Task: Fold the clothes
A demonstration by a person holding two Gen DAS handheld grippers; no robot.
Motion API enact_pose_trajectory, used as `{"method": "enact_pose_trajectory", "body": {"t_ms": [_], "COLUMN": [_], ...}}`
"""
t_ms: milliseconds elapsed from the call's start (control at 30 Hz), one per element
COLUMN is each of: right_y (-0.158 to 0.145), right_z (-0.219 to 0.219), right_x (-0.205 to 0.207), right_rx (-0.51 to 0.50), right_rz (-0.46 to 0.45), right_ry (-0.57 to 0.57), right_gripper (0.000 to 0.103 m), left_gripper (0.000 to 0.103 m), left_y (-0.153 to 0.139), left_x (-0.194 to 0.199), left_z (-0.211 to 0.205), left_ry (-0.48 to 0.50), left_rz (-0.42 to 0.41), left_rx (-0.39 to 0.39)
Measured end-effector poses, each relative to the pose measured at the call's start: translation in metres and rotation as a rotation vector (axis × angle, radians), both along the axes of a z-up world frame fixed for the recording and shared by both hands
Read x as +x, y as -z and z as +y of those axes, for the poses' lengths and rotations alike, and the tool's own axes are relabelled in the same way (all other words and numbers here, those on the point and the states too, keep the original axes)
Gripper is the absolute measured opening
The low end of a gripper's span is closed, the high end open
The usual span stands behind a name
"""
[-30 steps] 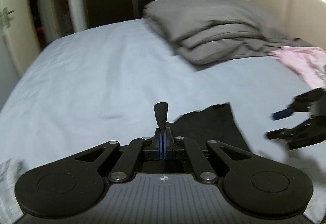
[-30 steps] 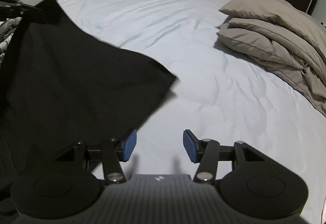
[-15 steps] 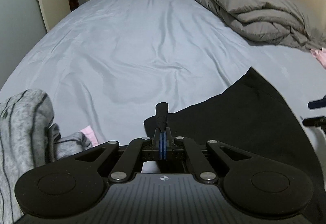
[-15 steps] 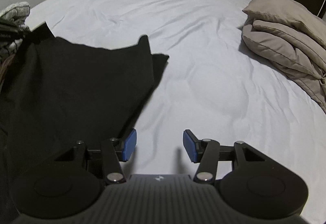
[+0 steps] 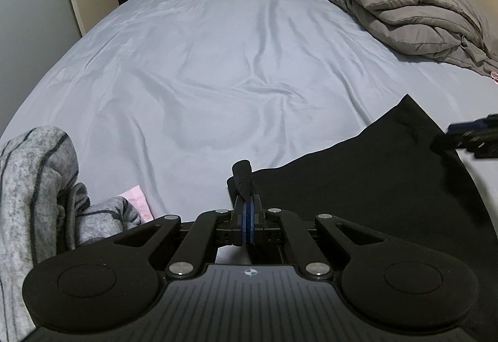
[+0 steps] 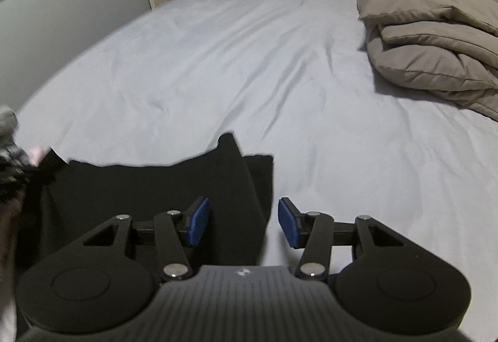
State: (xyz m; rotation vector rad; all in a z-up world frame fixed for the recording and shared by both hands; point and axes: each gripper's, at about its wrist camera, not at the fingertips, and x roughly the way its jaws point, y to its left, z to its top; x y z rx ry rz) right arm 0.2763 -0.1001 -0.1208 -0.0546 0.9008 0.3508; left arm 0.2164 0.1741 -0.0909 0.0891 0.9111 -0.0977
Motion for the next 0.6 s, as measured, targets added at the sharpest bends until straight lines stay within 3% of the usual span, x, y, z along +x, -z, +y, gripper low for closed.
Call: {"method": "enact_pose_trajectory", "body": {"t_ms": [33, 267, 333, 367, 433, 500, 600], "right_y": [0.005, 0.021, 0.022, 0.021, 0.019, 0.016, 0.013], "right_z": [0.006, 0.019, 0.014, 0.011, 0.006, 0.001, -0.009], "right_x": [0.001, 0.007, 0.008, 0.008, 0.006, 0.003, 0.000], "right_rx": [-0.021, -0.139, -0.124, -0.123, -0.129, -0.139, -0.126], "right_rz": [0.006, -0.007, -0.008, -0.007, -0.016, -0.029, -0.014], "right_ry": [-0.003, 0.038, 0.055, 0.061, 0.083, 0.110, 0.120], "right_gripper": [0.014, 0.011, 0.015, 0.018, 0.054, 0.056, 0.056], "left_gripper": [0.000, 0.000, 0.000, 0.006, 0.019, 0.035, 0.043], "left_y": [0.002, 0.015, 0.016, 0.016, 0.013, 0.008, 0.000], "left_x": [0.002, 0.009, 0.009, 0.009, 0.008, 0.004, -0.002], "left_z": [-0.001, -0.013, -0.013, -0.012, -0.008, -0.003, 0.004], "left_ry": [0.000, 0.003, -0.001, -0.014, -0.039, -0.066, -0.096], "left_rz": [0.002, 0.021, 0.024, 0.025, 0.016, -0.001, -0.023], "left_rx": [0.009, 0.106, 0.110, 0.110, 0.102, 0.087, 0.055]}}
